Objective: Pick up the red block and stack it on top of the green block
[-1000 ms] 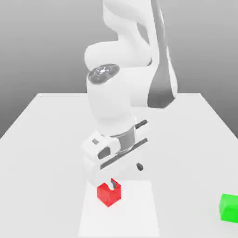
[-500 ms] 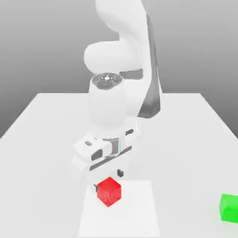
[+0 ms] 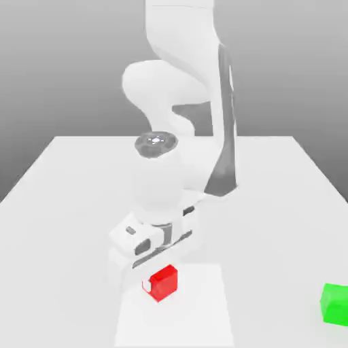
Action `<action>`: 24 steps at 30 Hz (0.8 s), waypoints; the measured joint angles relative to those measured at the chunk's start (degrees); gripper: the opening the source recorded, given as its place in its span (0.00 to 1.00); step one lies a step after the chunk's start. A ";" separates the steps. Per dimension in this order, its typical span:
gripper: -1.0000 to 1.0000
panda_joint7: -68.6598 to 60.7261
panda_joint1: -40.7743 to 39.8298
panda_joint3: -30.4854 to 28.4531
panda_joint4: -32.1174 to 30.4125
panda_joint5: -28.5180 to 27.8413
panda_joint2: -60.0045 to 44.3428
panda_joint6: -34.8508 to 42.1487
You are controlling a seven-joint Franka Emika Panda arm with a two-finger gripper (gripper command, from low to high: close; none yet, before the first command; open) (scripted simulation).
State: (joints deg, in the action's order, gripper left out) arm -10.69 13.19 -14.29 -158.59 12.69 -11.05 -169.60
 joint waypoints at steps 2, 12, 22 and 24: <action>0.00 2.67 1.34 -2.16 -0.37 -3.63 2.34 1.64; 0.00 8.94 1.41 -4.83 -1.70 -12.96 11.14 9.40; 0.00 -12.48 9.54 6.47 9.99 -10.88 4.82 16.21; 0.00 -16.51 10.60 8.68 12.44 -11.21 3.66 17.54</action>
State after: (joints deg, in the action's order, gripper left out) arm -27.20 23.79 -5.61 -146.15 1.48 -7.39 -152.06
